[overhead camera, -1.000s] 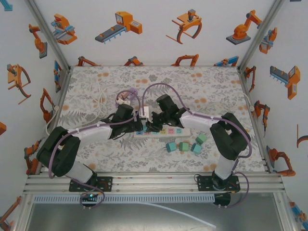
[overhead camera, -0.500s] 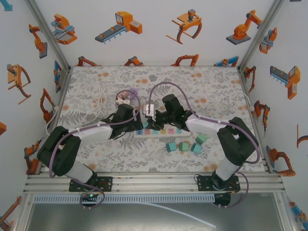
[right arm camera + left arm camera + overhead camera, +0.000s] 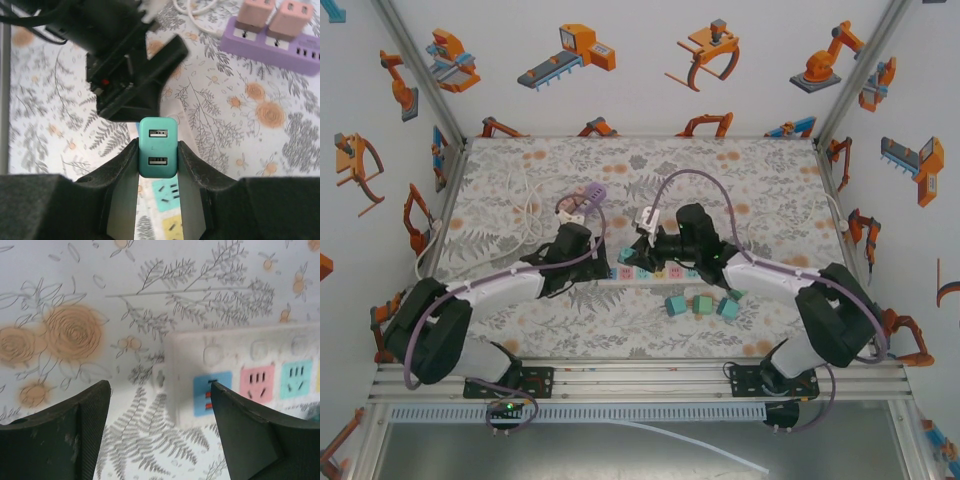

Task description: Pull the plug off the socket

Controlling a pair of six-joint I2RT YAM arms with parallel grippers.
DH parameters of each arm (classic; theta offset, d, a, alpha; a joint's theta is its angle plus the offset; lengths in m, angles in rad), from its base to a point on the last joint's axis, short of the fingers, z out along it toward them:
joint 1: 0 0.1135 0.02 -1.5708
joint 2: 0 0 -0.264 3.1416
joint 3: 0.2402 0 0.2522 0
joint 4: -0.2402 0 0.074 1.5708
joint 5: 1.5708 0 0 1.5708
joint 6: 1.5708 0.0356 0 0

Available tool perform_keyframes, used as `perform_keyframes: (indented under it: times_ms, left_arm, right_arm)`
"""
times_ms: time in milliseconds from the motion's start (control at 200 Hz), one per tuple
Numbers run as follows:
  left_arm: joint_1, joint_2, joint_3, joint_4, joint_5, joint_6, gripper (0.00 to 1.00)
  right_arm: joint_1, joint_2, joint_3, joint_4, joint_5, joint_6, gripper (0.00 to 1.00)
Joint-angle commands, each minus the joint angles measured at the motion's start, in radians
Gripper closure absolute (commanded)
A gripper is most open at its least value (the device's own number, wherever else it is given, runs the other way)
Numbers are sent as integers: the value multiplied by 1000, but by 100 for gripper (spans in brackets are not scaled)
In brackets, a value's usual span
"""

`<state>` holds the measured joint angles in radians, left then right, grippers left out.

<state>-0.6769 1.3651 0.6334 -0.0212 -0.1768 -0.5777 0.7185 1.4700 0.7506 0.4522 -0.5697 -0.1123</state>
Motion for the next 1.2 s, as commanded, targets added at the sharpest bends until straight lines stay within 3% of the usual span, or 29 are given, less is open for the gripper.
perform_keyframes:
  times_ms: [0,135,270,451,646,871,1197]
  left_arm:
    - [-11,-113,-19,-33,25,78,24]
    - [-15,-281,-36,-6,107,158,21]
    - [-22,-452,-43,-19,217,248,17]
    - [-30,-608,3,-153,308,334,14]
    - [-39,-618,41,-230,371,369,9]
    - [-44,-557,57,-243,283,337,7]
    - [-42,-556,62,-313,26,255,2]
  right_arm:
    - [2,-89,-70,167,165,381,88]
    - [2,-186,-161,168,295,708,94]
    - [6,-260,-217,52,329,935,98]
    - [63,-312,-251,-112,360,966,97]
    - [116,-246,-272,-130,385,967,95]
    - [147,-79,-281,-20,380,958,89]
    - [152,-27,-293,-40,423,963,57]
